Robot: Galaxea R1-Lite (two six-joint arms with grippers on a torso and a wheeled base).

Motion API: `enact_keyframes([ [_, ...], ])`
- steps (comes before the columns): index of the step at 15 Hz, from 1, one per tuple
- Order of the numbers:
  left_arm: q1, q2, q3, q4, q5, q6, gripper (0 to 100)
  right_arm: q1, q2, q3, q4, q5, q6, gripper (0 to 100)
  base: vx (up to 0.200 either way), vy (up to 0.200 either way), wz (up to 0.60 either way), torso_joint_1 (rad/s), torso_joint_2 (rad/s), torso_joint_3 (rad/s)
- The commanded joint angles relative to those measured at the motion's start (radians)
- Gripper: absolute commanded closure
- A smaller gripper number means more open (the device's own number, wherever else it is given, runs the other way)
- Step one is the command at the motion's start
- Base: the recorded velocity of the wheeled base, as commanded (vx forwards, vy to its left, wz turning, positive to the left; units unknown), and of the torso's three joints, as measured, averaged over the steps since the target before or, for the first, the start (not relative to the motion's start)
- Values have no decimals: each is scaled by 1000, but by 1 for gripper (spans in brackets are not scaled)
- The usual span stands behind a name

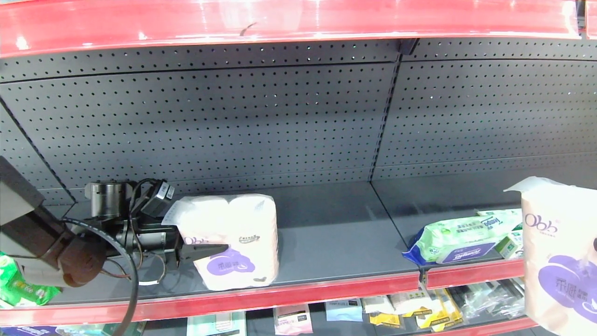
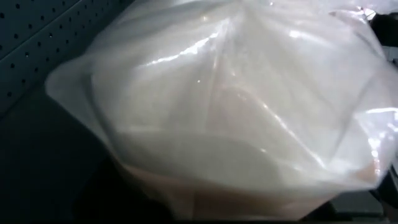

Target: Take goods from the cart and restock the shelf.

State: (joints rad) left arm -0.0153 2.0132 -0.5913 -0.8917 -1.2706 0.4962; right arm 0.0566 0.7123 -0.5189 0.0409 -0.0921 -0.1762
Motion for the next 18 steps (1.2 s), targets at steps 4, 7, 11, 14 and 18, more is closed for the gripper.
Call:
enact_keyframes([
  [4, 3, -21, 33, -1, -13, 1, 100, 0, 12, -1, -1, 0, 0, 100, 0, 0, 0, 0, 0, 0],
  [7, 0, -16, 33, -1, -16, 2, 100, 0, 18, -10, -1, 0, 0, 100, 0, 0, 0, 0, 0, 0],
  [11, 0, -16, 34, 2, -18, 16, 100, 0, 18, -13, -1, 0, 1, 100, 0, 0, 0, 0, 0, 0],
  [14, 3, -10, 34, 4, -16, 15, 100, 0, 22, -13, -1, 0, 3, 100, 0, 0, 0, 0, 0, 0],
  [18, 5, -4, 33, -1, -16, 18, 100, 0, 22, -13, -1, 0, 3, 100, 0, 0, 0, 0, 0, 0],
])
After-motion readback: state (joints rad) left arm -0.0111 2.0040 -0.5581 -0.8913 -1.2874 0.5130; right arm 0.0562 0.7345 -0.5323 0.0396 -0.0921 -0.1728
